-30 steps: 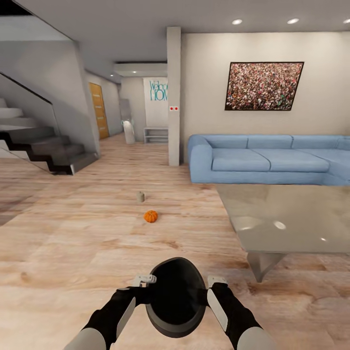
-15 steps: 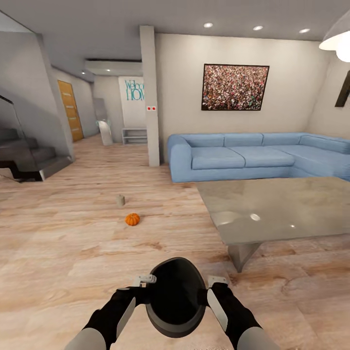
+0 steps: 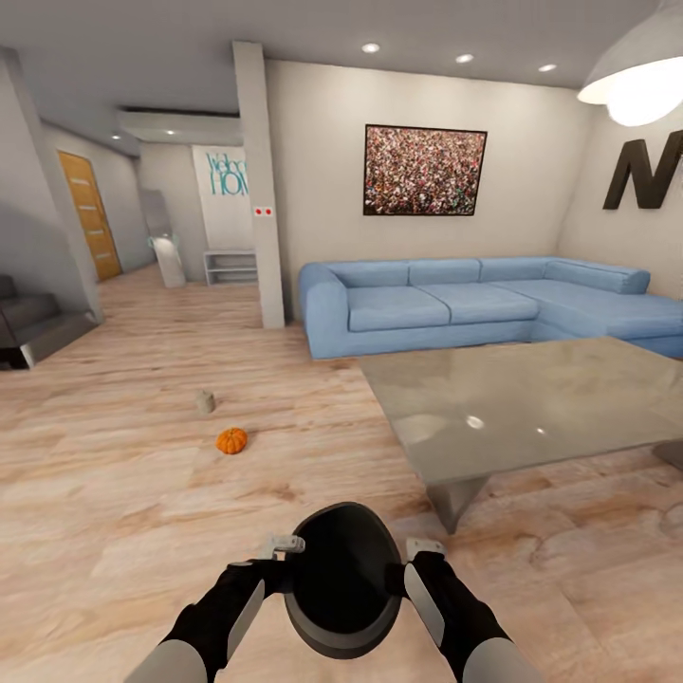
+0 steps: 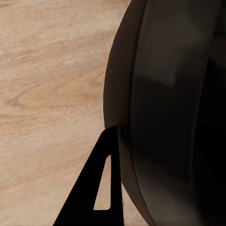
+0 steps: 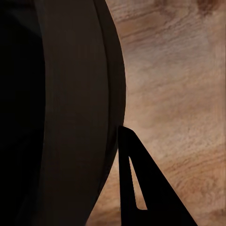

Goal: Place each of the two pumpkins and all three candles from the living room inside a cabinet in the living room (use any cabinet), then make sure every cabinet is closed, and position the cauldron so it is next to a table in the living room.

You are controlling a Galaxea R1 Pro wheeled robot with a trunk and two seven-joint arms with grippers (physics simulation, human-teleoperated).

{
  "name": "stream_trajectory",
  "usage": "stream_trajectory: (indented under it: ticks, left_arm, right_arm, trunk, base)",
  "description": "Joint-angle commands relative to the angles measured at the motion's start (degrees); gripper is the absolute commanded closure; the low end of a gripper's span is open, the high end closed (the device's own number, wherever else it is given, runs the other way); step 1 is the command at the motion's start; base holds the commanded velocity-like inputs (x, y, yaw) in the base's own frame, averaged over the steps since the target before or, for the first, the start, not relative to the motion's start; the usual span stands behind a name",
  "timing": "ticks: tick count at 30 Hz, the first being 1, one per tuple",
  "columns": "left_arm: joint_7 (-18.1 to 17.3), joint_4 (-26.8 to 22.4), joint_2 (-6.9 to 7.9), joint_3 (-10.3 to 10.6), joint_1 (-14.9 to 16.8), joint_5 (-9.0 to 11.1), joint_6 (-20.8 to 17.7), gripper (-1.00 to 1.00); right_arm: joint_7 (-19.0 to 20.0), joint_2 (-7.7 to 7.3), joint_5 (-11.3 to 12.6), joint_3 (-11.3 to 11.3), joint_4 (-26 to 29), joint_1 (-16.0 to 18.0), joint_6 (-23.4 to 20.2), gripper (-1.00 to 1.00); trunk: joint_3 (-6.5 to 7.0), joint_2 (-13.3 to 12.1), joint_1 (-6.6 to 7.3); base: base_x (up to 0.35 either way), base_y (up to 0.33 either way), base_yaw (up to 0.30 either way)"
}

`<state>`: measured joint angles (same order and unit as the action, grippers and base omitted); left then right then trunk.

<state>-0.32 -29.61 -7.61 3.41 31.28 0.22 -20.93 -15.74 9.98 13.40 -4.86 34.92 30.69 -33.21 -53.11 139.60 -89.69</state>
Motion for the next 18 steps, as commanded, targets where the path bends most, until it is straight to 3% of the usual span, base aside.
stream_trajectory:
  ticks: [1, 7, 12, 18]
  left_arm:
    - [-1.4, -0.1, -0.04, -0.2, 0.0, 1.4, -0.3, 1.0]
    - [-1.4, -0.1, -0.04, -0.2, 0.0, 1.4, -0.3, 1.0]
    - [-1.4, -0.1, -0.04, -0.2, 0.0, 1.4, -0.3, 1.0]
    - [-1.5, -0.1, -0.04, -0.2, 0.0, 1.4, -0.3, 1.0]
  right_arm:
    - [5.1, 0.01, 1.6, 0.1, 0.2, 0.0, 0.3, 1.0]
    - [5.1, 0.01, 1.7, 0.1, 0.2, 0.0, 0.3, 1.0]
    - [5.1, 0.01, 1.6, 0.1, 0.2, 0.0, 0.3, 1.0]
    - [5.1, 0.01, 1.6, 0.1, 0.2, 0.0, 0.3, 1.0]
  trunk:
    - [-0.05, 0.0, -0.01]
    - [-0.05, 0.0, -0.01]
    - [-0.05, 0.0, -0.01]
    - [-0.05, 0.0, -0.01]
  base:
    - [0.24, 0.128, -0.03]
    - [0.248, 0.137, -0.028]
    - [0.229, 0.143, -0.157]
    - [0.068, 0.044, -0.126]
